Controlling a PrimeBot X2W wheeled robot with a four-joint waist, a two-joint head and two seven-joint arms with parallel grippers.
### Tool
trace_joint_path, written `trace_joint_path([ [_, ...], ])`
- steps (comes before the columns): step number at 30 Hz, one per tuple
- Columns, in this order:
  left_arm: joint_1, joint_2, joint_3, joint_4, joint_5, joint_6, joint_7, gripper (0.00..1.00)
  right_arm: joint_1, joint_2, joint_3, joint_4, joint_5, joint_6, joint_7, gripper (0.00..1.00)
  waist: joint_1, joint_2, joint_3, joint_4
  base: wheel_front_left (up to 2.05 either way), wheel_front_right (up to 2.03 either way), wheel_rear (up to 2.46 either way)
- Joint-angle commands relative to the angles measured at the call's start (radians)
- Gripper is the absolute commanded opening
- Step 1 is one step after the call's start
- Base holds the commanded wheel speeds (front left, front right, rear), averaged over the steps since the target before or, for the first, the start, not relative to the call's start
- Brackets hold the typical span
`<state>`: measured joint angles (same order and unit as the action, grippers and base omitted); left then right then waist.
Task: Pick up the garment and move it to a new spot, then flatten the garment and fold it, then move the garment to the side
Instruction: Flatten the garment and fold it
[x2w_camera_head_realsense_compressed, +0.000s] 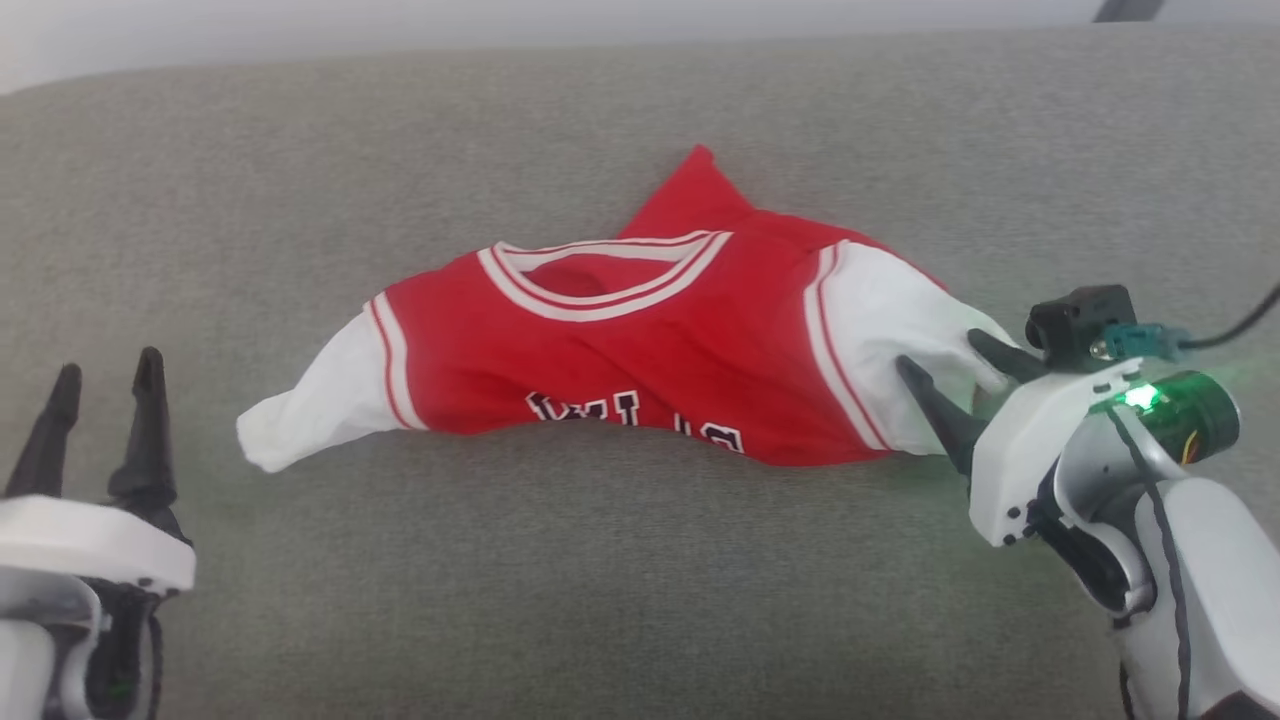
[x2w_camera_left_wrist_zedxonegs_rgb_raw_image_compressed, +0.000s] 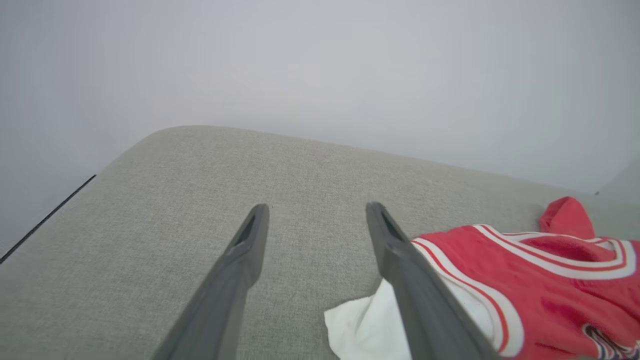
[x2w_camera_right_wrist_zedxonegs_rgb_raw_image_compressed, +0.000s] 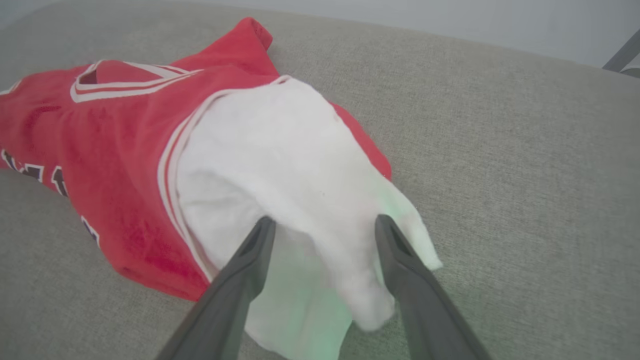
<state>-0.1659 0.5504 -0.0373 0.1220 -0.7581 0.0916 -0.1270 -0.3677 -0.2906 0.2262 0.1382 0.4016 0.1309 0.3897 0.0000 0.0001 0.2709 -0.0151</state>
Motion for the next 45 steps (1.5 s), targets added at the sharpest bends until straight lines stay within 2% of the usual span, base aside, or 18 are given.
trace_joint_path([
  [1,0.012,-0.012,0.003,0.003,0.000,-0.008,-0.022,1.00,-0.012,-0.004,0.004,0.004,0.003,0.000,0.014,1.00,0.0000,-0.0001,0.008,0.018,0.00,0.00,0.00],
  [5,0.025,-0.047,0.005,0.029,0.032,-0.007,-0.099,1.00,-0.043,-0.032,0.024,0.017,-0.005,0.000,0.069,1.00,0.0000,-0.0001,0.017,0.052,0.00,0.00,0.00],
  [6,0.027,-0.065,0.002,0.038,0.055,-0.013,-0.118,1.00,-0.056,-0.043,0.029,0.020,-0.011,0.000,0.082,0.07,0.0000,-0.0001,0.021,0.068,0.00,0.00,0.00],
  [7,0.028,-0.073,0.005,0.040,0.068,-0.020,-0.127,1.00,-0.061,-0.043,0.027,0.019,-0.010,0.000,0.086,0.00,0.0000,-0.0001,0.022,0.074,0.00,0.00,0.00],
  [13,0.043,-0.142,0.080,0.006,0.153,-0.054,-0.140,1.00,-0.064,-0.058,0.009,-0.015,-0.005,0.000,0.126,0.00,0.0000,-0.0001,0.020,0.091,0.00,0.00,0.00],
  [22,0.075,-0.244,0.207,-0.012,0.258,-0.136,-0.139,1.00,-0.056,-0.105,-0.052,-0.099,0.003,0.000,0.185,0.00,0.0000,-0.0001,0.013,0.086,0.00,0.00,0.00],
  [32,0.076,-0.309,0.279,-0.003,0.317,-0.194,-0.139,1.00,0.013,-0.188,-0.237,-0.161,-0.003,0.000,0.279,0.00,0.0000,-0.0001,0.008,0.079,0.00,0.00,0.00],
  [34,0.073,-0.317,0.284,-0.002,0.327,-0.202,-0.139,1.00,0.031,-0.202,-0.270,-0.148,-0.008,0.000,0.291,0.00,0.0000,-0.0001,0.009,0.082,0.00,0.00,0.00],
  [38,0.065,-0.327,0.290,0.003,0.343,-0.211,-0.139,1.00,0.046,-0.181,-0.302,-0.088,-0.004,0.000,0.284,0.00,0.0000,-0.0001,0.013,0.088,0.00,0.00,0.00],
  [41,0.058,-0.333,0.292,0.005,0.345,-0.215,-0.139,1.00,0.045,-0.177,-0.297,-0.036,-0.012,0.000,0.277,0.00,0.0000,-0.0001,0.014,0.092,0.00,0.00,0.00],
  [45,0.050,-0.338,0.290,0.015,0.351,-0.219,-0.139,1.00,0.016,-0.142,-0.272,0.087,0.014,0.000,0.249,0.00,0.0000,-0.0001,0.013,0.100,0.00,0.00,0.00],
])
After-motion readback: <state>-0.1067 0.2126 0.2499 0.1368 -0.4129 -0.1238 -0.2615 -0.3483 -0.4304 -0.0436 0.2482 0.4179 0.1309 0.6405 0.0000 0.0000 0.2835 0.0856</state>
